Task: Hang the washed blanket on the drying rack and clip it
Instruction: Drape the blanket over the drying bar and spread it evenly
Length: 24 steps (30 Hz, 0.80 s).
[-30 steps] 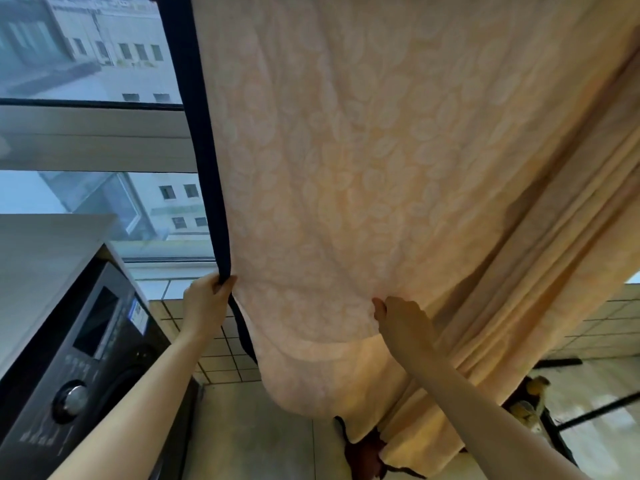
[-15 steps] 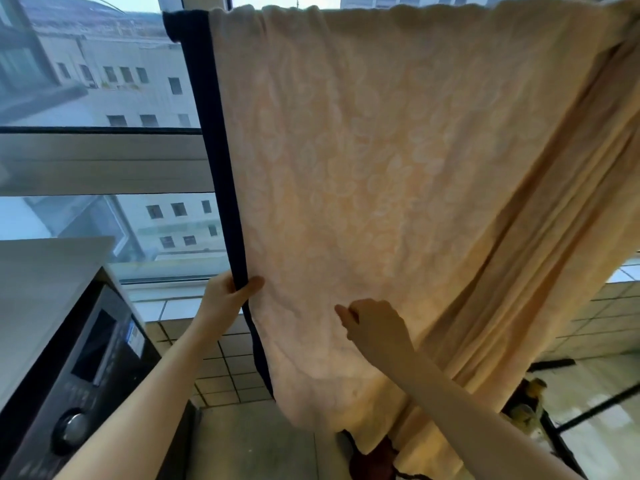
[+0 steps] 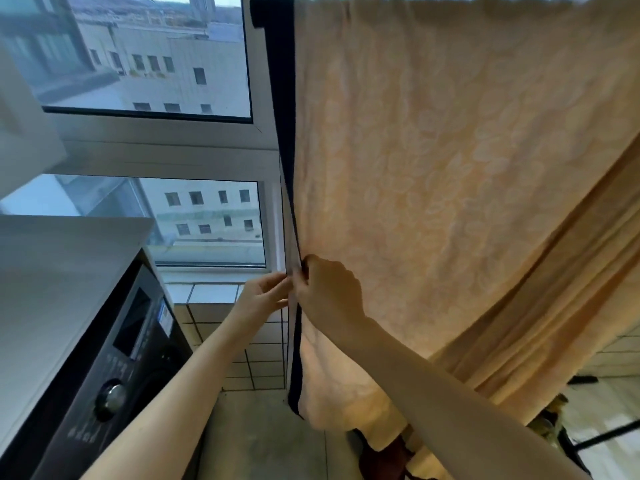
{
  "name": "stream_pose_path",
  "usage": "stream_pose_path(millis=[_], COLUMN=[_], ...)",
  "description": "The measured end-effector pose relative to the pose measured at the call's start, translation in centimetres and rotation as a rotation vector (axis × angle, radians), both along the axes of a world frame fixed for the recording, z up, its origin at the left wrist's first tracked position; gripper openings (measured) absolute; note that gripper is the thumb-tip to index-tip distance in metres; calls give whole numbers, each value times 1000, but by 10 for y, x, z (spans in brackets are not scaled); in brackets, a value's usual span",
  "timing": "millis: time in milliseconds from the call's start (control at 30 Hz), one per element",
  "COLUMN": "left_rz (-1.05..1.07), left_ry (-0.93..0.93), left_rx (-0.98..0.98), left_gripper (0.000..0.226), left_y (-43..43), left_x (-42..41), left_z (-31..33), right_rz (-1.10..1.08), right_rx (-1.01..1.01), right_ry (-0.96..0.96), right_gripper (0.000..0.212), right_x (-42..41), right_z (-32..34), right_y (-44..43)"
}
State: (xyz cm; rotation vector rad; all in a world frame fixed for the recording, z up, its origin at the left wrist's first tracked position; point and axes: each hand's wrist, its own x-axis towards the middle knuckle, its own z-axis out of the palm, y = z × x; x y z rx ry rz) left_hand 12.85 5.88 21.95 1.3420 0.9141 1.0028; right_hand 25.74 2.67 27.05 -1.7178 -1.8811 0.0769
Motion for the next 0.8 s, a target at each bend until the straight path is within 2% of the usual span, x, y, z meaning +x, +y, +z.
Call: stream_pose_path(millis=[133, 200, 367, 500, 600, 800], left_rz=[60, 127, 218, 236, 242, 208], left_ry=[181, 270, 428, 430, 344, 336], left_rx=[198, 290, 333, 276, 256, 268], left_gripper=[11, 21, 13, 11, 13, 11], left_y=[5, 6, 5, 7, 9, 8], left_x=[-7, -10, -23, -28, -20, -18], left_z=[-4, -10, -29, -29, -14, -9], right_rz=[5, -14, -21, 14, 3, 3], right_rx=[-29, -49, -33, -23, -106, -141], right_ry=[-55, -74, -116, -160, -225, -102], right_gripper=[34, 31, 29, 29, 25, 33], right_x=[9, 15, 15, 3, -5, -1], right_z=[1, 3, 11, 10, -2, -8], right_y=[-5, -7, -7, 1, 6, 1])
